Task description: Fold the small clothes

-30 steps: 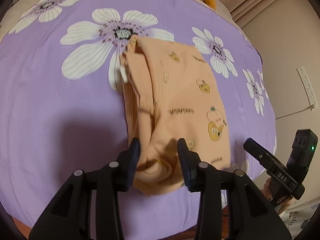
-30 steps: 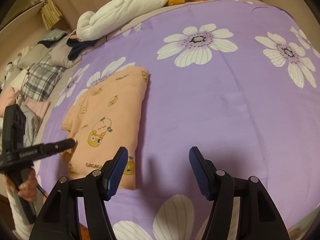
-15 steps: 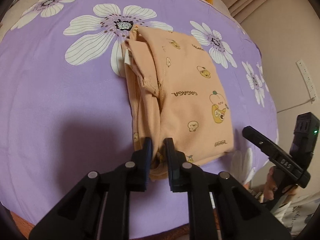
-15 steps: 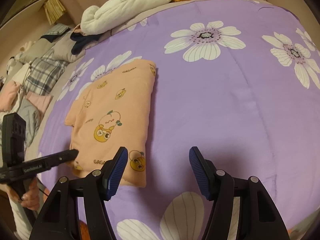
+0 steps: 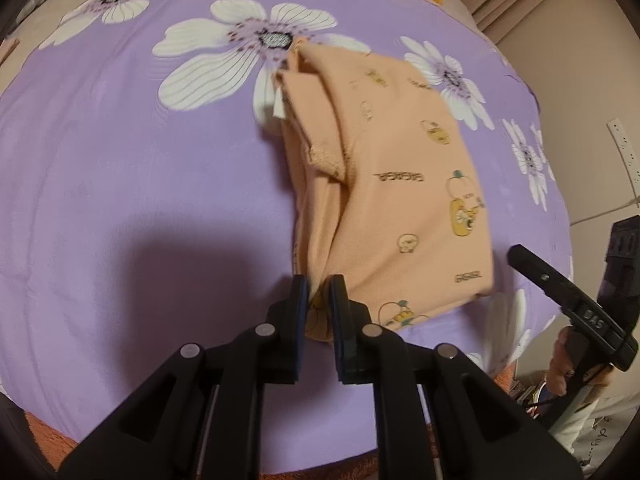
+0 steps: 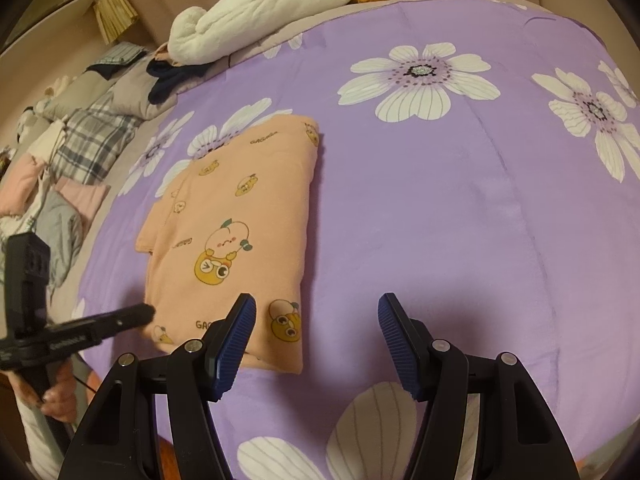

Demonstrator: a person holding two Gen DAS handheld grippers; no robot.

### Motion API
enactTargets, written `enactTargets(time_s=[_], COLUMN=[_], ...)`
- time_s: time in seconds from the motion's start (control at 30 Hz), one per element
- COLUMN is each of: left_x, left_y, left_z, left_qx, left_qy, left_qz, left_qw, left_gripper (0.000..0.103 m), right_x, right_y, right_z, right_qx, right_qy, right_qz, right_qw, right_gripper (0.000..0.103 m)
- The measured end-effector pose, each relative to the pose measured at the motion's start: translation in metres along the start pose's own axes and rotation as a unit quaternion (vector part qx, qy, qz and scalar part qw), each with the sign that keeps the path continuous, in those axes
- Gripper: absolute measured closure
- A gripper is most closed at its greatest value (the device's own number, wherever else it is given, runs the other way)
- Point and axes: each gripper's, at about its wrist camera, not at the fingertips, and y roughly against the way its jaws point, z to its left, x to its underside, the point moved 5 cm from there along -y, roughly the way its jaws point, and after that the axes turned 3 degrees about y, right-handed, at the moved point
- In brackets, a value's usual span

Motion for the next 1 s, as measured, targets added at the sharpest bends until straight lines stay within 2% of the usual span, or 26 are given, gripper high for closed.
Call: enactTargets(time_s=[0.03, 0.17, 0.37, 0.4, 0.43, 0.47, 0.5, 0.53, 0.57, 0.6, 0.7, 0.9, 1.0], left_x=[0.000, 0.000, -0.006, -0.009, -0.013, -0.017, -0.021, -0.025, -0.029, -0.032, -0.041, -0.052, -0.056], left_y=[-0.003, -0.005, 0.018, 0.023, 0.029, 0.033, 0.036, 0.036, 0.035, 0.031, 0.013, -0.027, -0.036], left_z=[0.002, 0.006, 0.004, 0.004, 0.003, 0.001, 0.001, -0.001, -0.002, -0.004, -0.008, -0.020, -0.026], left_qx=[-0.003, 0.004, 0.030, 0.033, 0.040, 0.044, 0.048, 0.048, 0.053, 0.062, 0.076, 0.092, 0.090], left_qy=[0.001, 0.016, 0.024, 0.025, 0.025, 0.025, 0.026, 0.026, 0.023, 0.022, 0.029, 0.019, 0.014], left_qz=[0.001, 0.004, -0.011, -0.020, -0.033, -0.044, -0.055, -0.063, -0.069, -0.069, -0.057, -0.016, -0.016], left_qw=[1.0000, 0.9999, 0.9992, 0.9989, 0.9983, 0.9978, 0.9970, 0.9965, 0.9959, 0.9955, 0.9951, 0.9955, 0.9957], left_gripper=[0.086, 0.084, 0.078, 0.072, 0.057, 0.048, 0.031, 0.027, 0.027, 0.025, 0.020, 0.020, 0.020], right_x=[0.000, 0.002, 0.001, 0.000, -0.002, -0.006, -0.009, -0.012, -0.016, -0.021, -0.029, -0.038, -0.042], right_y=[-0.001, -0.002, 0.000, 0.000, 0.002, 0.002, 0.002, 0.001, 0.000, -0.003, -0.021, -0.061, -0.071], right_z=[0.000, 0.000, -0.001, -0.001, -0.002, -0.003, -0.003, -0.004, -0.005, -0.005, -0.004, 0.009, 0.017], right_qx=[0.000, -0.001, 0.001, 0.001, 0.001, -0.001, -0.003, -0.006, -0.015, -0.030, -0.064, -0.095, -0.115], right_qy=[-0.001, -0.002, -0.003, -0.002, -0.002, -0.003, -0.007, -0.011, -0.014, -0.016, -0.027, -0.030, -0.030], right_qz=[0.001, 0.006, 0.006, 0.004, 0.001, -0.003, -0.006, -0.008, -0.011, -0.011, 0.008, 0.045, 0.053], right_qw=[1.000, 1.000, 1.000, 1.000, 1.000, 1.000, 1.000, 1.000, 1.000, 0.999, 0.998, 0.994, 0.992], right_gripper=[0.039, 0.039, 0.039, 0.039, 0.039, 0.038, 0.031, 0.026, 0.020, 0.019, 0.019, 0.019, 0.019])
